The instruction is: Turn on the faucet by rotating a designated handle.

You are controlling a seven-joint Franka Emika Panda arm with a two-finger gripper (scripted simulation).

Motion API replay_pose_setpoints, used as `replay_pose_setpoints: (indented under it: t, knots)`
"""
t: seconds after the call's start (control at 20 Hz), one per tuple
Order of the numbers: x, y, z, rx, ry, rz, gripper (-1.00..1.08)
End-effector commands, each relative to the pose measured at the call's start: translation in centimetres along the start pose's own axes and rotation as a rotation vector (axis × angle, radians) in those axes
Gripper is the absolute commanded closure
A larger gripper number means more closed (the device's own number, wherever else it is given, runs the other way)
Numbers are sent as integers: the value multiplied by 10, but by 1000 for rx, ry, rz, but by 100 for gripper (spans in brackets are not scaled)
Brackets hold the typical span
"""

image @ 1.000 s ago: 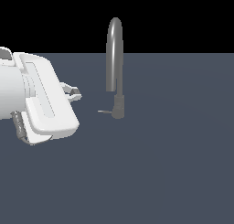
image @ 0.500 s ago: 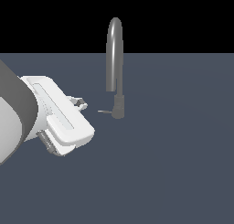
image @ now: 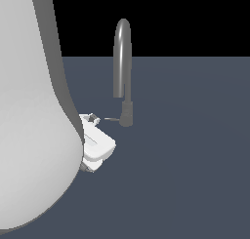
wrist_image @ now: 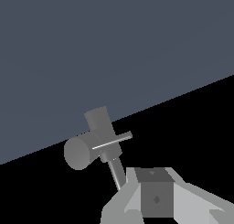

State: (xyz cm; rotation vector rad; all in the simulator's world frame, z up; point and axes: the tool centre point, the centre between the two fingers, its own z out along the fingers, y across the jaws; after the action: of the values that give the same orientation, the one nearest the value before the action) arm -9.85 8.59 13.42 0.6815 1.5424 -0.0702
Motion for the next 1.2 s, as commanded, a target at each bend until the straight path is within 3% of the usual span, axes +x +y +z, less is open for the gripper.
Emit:
replay_pose_setpoints:
  t: [0.0,0.75,1.15]
  knots:
    - [6,-4,5,-38,-4,-37,108]
    - [33,-28,39,-245,-31,-253,108]
    - [42,-36,55,-325,-42,-339,108]
